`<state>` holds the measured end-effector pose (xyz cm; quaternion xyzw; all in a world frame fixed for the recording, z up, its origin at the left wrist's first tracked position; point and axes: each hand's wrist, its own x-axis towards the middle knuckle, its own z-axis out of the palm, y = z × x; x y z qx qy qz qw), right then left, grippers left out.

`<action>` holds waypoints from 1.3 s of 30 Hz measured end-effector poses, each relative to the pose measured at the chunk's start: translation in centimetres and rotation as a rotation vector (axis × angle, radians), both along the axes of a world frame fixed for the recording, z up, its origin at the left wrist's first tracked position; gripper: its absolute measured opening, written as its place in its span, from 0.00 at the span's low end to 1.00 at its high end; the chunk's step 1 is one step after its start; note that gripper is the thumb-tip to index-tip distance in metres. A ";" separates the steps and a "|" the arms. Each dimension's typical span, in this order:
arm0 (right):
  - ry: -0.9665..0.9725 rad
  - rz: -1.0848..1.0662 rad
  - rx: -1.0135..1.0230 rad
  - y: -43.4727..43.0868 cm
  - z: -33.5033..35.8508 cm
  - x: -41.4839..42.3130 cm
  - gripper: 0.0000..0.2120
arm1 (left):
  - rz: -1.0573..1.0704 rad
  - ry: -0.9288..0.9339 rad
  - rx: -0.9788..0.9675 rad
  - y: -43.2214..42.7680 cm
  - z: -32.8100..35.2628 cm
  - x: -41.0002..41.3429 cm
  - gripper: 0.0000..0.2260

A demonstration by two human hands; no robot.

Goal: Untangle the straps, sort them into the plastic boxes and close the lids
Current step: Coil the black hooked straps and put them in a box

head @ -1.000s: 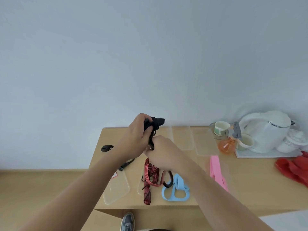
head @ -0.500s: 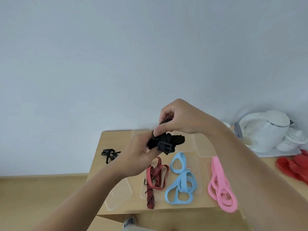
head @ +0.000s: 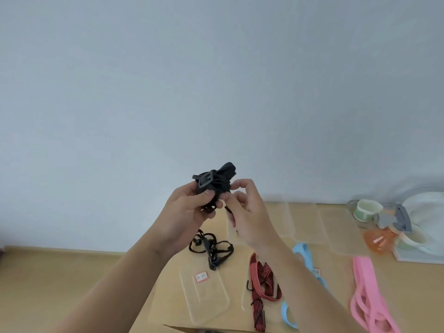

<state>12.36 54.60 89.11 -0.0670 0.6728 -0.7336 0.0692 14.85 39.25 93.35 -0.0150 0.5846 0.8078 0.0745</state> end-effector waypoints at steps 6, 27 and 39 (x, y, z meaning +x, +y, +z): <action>0.241 -0.020 0.161 -4.4 -0.2 -0.2 0.07 | 0.038 -0.080 0.088 -4.8 -0.1 -2.6 0.11; 0.359 -0.396 0.448 -11.3 -1.0 0.3 0.15 | 0.176 0.634 -0.890 -9.5 -3.9 -5.6 0.06; 0.527 -0.520 0.825 -10.6 2.6 0.6 0.17 | -0.129 0.600 -0.823 -8.2 0.2 -6.9 0.09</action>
